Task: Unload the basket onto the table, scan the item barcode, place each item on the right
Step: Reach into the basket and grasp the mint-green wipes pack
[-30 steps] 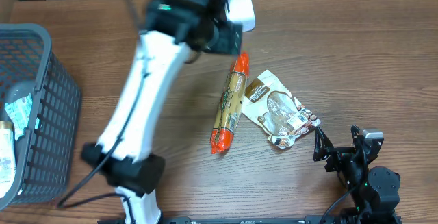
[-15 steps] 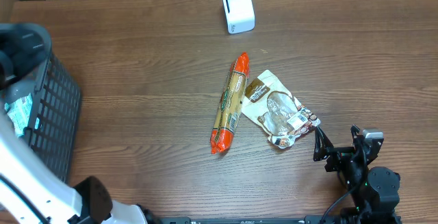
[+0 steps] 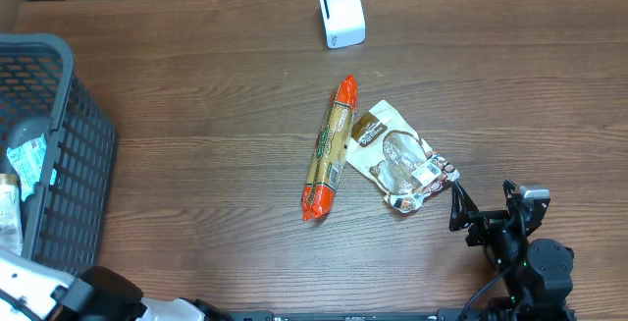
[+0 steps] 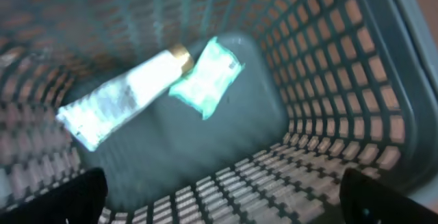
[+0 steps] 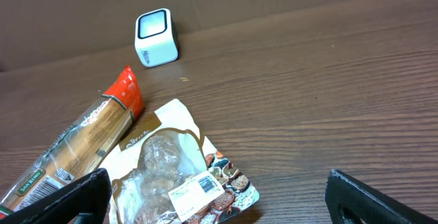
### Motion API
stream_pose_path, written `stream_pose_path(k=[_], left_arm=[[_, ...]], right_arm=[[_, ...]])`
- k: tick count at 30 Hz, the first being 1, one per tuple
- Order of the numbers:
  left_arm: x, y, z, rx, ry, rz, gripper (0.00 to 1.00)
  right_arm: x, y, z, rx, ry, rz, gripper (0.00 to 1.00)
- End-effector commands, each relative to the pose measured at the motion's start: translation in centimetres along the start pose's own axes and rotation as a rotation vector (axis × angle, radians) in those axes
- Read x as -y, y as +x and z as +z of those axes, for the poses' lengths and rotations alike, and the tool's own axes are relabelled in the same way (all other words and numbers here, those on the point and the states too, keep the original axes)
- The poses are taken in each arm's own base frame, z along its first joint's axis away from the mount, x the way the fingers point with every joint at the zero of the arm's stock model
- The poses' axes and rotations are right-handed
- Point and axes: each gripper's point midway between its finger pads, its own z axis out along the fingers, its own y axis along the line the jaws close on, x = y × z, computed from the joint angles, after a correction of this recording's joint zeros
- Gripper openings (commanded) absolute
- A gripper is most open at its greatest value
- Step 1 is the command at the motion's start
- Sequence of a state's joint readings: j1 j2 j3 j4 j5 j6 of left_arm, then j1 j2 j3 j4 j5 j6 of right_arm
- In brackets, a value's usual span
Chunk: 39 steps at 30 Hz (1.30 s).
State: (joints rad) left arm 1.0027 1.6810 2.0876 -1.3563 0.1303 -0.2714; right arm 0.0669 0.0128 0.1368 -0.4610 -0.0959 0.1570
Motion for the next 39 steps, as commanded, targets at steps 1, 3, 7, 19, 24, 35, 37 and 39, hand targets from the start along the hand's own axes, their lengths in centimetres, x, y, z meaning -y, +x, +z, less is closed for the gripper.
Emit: stream_pose_path(k=[1, 3, 7, 19, 24, 35, 37, 39], left_arm=[[1.1, 0.5, 3.9, -0.041, 0.052, 0.155, 0.99], [1.6, 0.7, 5.6, -0.050, 0.060, 0.237, 0.99], [2.3, 1.6, 8.9, -0.102, 0.040, 0.404, 0.99], [0.7, 4.8, 18.9, -0.289, -0.113, 0.503, 0.96], [-0.8, 6.1, 22.2, -0.356, -0.165, 0.511, 0.95], [-2.7, 8.0, 27.2, -0.424, -0.220, 0.519, 0.92], [-2.8, 8.0, 27.7, -0.416, -0.223, 0.522, 0.92], [-2.6, 7.8, 28.2, -0.403, -0.219, 0.529, 0.92]], right_arm=[[0.1, 0.3, 0.0, -0.008, 0.004, -0.002, 1.00], [0.1, 0.3, 0.0, -0.008, 0.004, -0.002, 1.00], [0.1, 0.3, 0.0, -0.008, 0.004, -0.002, 1.00], [0.1, 0.3, 0.0, -0.008, 0.004, -0.002, 1.00], [0.1, 0.3, 0.0, -0.008, 0.004, -0.002, 1.00], [0.1, 0.3, 0.0, -0.008, 0.004, -0.002, 1.00], [0.1, 0.3, 0.0, -0.008, 0.004, -0.002, 1.00], [0.1, 0.3, 0.0, -0.008, 0.004, -0.002, 1.00]])
